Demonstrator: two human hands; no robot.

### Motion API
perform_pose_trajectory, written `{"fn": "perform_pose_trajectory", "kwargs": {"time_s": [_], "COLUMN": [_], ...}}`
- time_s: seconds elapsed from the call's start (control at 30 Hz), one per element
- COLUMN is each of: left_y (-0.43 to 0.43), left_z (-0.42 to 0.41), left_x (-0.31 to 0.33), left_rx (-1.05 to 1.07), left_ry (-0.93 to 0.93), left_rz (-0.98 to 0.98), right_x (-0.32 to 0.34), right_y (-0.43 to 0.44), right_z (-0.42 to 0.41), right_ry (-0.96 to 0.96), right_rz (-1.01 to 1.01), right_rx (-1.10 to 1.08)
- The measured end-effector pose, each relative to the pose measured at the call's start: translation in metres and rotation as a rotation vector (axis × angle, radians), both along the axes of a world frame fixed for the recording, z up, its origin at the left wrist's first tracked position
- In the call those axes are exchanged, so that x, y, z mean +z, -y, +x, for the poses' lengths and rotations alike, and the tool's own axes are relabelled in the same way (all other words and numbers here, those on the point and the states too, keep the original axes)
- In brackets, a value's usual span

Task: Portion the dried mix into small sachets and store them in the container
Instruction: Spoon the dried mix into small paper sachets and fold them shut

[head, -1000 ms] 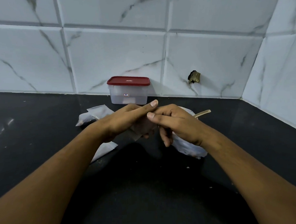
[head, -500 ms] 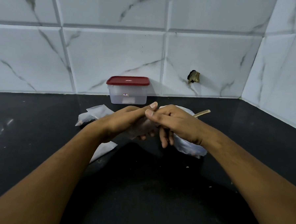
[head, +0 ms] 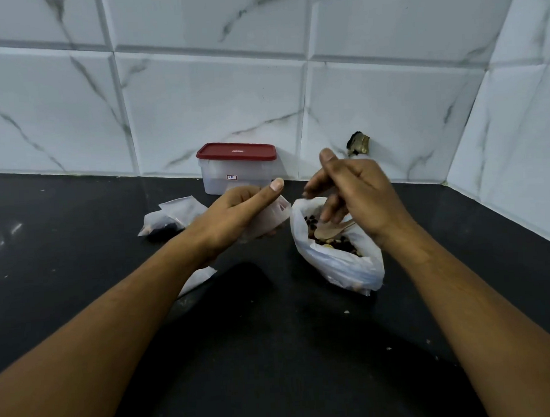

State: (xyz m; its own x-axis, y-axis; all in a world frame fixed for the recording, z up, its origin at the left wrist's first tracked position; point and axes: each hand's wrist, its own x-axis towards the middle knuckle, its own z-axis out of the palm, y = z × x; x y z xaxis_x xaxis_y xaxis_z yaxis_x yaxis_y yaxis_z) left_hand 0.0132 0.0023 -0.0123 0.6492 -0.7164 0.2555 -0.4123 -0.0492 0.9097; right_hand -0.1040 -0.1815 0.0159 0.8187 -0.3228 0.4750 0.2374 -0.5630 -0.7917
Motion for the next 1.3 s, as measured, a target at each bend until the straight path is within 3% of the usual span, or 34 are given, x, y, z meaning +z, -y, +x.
{"fn": "perform_pose_trajectory", "kwargs": {"time_s": [0.13,0.23,0.43,0.5,0.63,0.7,0.9,1.07,1.3], "left_y": [0.007,0.012,0.018,0.018,0.017,0.017,0.015,0.016,0.017], "left_z": [-0.003,-0.007,-0.014,-0.015,-0.013,-0.012,-0.014,-0.02,-0.025], "left_x": [-0.01,-0.02,-0.023,-0.023,-0.025,-0.025,-0.023,-0.02,-0.019], "left_rx": [0.041,0.022,0.015,0.02,-0.007,-0.033,-0.04,-0.109,-0.143], "left_ry": [0.067,0.063,0.136,0.106,0.077,0.083,0.109,-0.056,-0.151], "left_rz": [-0.087,-0.071,-0.025,-0.034,0.012,0.038,0.06,-0.024,-0.056], "right_x": [-0.001,-0.005,-0.016,-0.02,-0.023,-0.022,-0.026,-0.026,-0.026], "right_y": [0.032,0.053,0.071,0.074,0.066,0.061,0.056,0.068,0.075], "right_z": [-0.004,-0.01,-0.01,-0.008,-0.002,0.001,0.006,0.002,-0.002], "right_ry": [0.112,-0.091,-0.519,-0.518,-0.229,-0.153,-0.112,-0.123,-0.188], "right_rz": [-0.238,-0.365,-0.439,-0.269,0.338,0.458,0.352,0.287,0.295], "right_rx": [-0.424,-0.619,-0.791,-0.674,-0.296,-0.209,-0.164,-0.193,-0.168]}}
